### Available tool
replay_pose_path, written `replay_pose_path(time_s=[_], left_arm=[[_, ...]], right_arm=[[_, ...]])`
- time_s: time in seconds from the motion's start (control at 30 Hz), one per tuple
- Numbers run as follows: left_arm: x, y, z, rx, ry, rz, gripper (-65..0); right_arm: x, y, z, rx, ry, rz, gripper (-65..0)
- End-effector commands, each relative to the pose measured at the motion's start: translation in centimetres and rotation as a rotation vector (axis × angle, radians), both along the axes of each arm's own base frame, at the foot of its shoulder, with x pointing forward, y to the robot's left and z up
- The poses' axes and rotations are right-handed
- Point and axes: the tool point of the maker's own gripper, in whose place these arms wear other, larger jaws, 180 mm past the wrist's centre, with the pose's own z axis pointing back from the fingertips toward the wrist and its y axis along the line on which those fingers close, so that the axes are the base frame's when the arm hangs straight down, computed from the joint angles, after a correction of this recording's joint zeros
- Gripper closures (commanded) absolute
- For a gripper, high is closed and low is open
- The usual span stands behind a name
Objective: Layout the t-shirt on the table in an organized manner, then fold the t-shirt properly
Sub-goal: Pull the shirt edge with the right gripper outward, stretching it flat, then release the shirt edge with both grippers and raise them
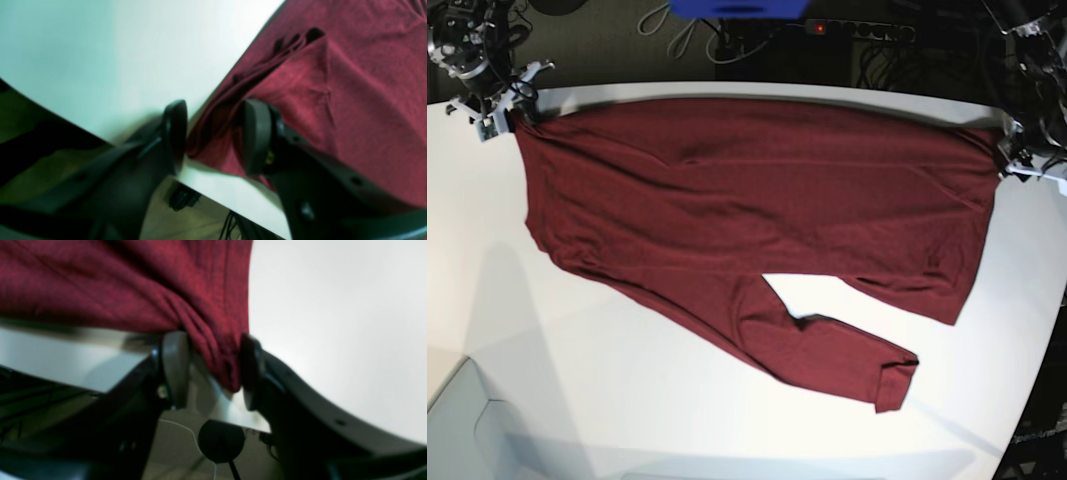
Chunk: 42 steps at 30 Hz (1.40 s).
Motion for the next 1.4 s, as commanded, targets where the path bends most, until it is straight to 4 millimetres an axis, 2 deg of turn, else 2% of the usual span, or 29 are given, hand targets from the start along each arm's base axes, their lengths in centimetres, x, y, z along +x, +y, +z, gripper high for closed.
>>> replay_pose_path(time_s=[0.0, 0.27, 0.4, 0.57, 0.77, 0.93, 1.07, 1.13, 1.2, 1.3, 1.37], left_arm=[[0.6, 1.0, 1.3, 0.034, -0.030, 0.001, -27.1], [0.9, 1.2, 1.7, 0.037, -0.043, 0.001, -27.1], [1.4, 1.5, 3.0, 0.061, -0.078, 0.000, -27.2], [2.4, 2.2, 5.6, 0.101, -0.153, 0.015, -27.2], [4.7, 3.1, 8.5, 0.118, -0.255, 0.051, -27.2], [7.9, 3.6, 11.4, 0.112, -0.367, 0.077, -27.2], [10.7, 3.0, 13.7, 0.092, -0.454, 0.078, -27.2], [12.6, 2.3, 13.4, 0.037, -0.478, 0.092, -27.2], [14.5, 2.8, 12.5, 0.012, -0.495, 0.137, -27.2], [17.6, 2.5, 10.5, 0.040, -0.497, 0.147, -27.2], [20.1, 1.5, 9.3, 0.101, -0.488, 0.102, -27.2]], right_arm=[[-0.1, -0.5, 0.4, -0.022, -0.001, 0.004, -28.1], [0.1, -0.6, 0.5, -0.022, -0.007, 0.003, -32.0], [0.2, -0.7, 0.6, -0.022, -0.011, 0.002, -32.6], [0.7, -2.3, 1.5, -0.029, -0.058, -0.077, -32.6], [2.3, -5.7, 4.0, -0.056, -0.166, -0.215, -32.6], [3.6, -7.4, 5.5, -0.070, -0.229, -0.274, -32.6], [4.4, -7.6, 6.1, -0.070, -0.253, -0.281, -32.6], [4.8, -7.7, 6.4, -0.069, -0.269, -0.286, -32.6], [5.5, -7.6, 6.7, -0.064, -0.283, -0.282, -32.6], [6.5, -7.5, 7.0, -0.057, -0.304, -0.284, -32.7], [7.2, -7.5, 7.5, -0.054, -0.326, -0.285, -32.7]])
